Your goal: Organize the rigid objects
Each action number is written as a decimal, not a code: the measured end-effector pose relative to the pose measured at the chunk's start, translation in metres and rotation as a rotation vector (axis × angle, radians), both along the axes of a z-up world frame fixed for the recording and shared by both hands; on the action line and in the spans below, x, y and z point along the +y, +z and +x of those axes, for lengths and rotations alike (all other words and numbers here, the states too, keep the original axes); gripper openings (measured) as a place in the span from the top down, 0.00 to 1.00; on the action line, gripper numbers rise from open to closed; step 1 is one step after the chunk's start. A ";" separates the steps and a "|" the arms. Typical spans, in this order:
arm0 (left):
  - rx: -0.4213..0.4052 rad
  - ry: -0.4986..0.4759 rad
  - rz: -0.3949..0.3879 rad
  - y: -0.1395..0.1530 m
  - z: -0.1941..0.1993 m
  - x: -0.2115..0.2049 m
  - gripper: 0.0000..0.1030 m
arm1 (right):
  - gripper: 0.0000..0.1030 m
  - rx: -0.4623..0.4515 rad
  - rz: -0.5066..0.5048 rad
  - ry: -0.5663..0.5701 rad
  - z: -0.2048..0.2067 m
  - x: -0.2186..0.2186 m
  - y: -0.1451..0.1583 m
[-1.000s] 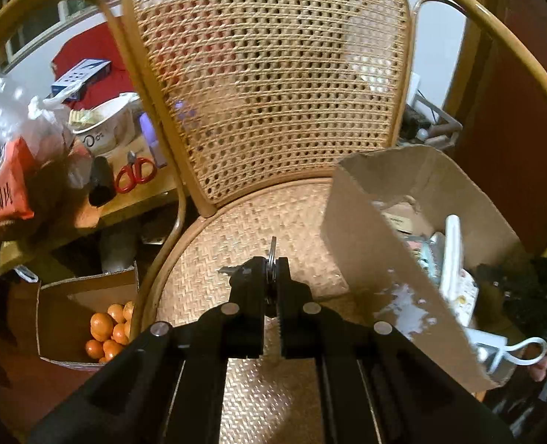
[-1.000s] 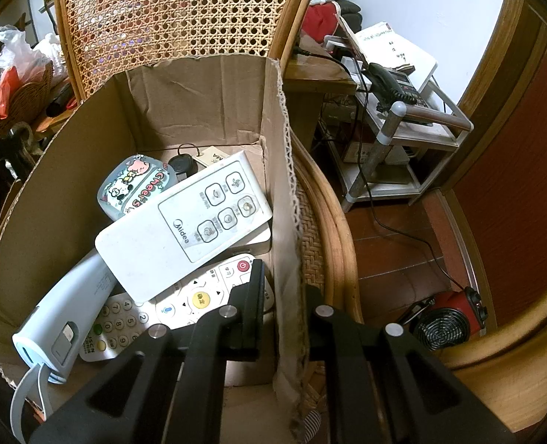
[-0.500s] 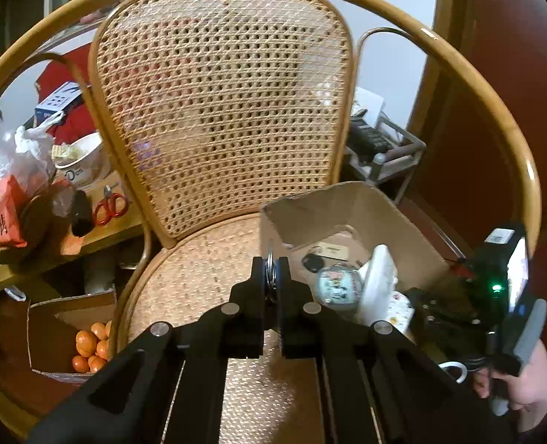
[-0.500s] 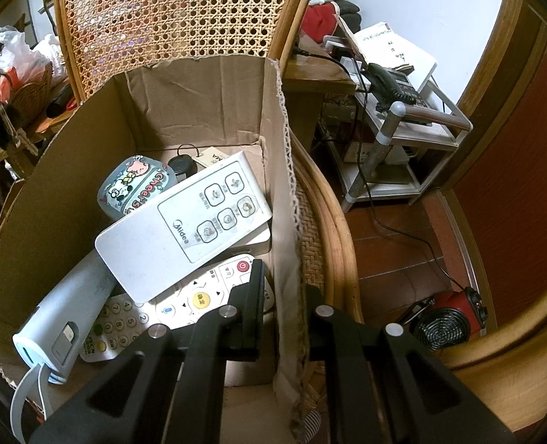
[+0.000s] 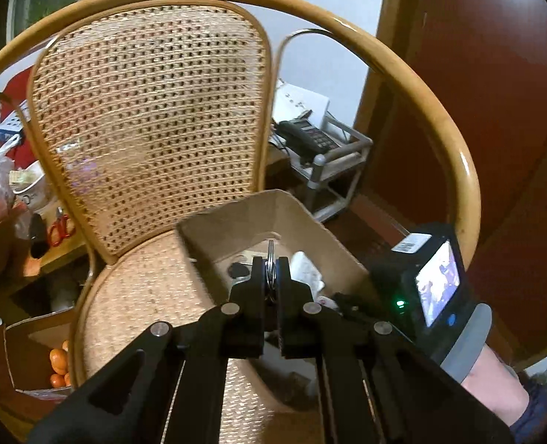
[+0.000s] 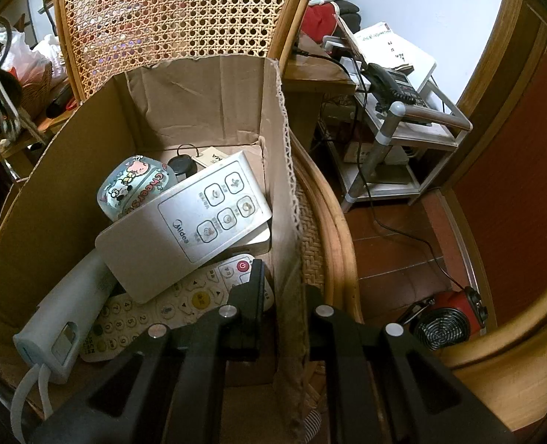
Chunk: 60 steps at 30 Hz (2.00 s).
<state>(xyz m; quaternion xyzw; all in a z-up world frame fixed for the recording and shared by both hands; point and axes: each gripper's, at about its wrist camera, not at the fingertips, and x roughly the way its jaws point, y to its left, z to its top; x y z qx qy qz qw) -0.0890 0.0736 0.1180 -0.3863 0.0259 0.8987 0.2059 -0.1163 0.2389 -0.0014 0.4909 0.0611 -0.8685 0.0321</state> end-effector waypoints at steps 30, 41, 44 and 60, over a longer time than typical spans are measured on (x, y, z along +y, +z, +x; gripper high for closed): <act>-0.075 0.044 -0.102 -0.059 -0.017 0.028 0.47 | 0.87 0.000 -0.002 0.000 0.002 0.001 0.000; -0.039 0.088 -0.124 -0.059 -0.005 0.002 0.21 | 0.87 0.018 0.006 -0.011 0.005 0.000 0.002; -0.030 0.116 -0.138 -0.060 0.001 -0.014 0.12 | 0.87 0.036 0.005 -0.019 0.006 0.001 0.003; 0.030 0.331 -0.074 -0.086 0.053 -0.140 0.01 | 0.06 0.289 0.046 -0.008 0.028 -0.021 0.026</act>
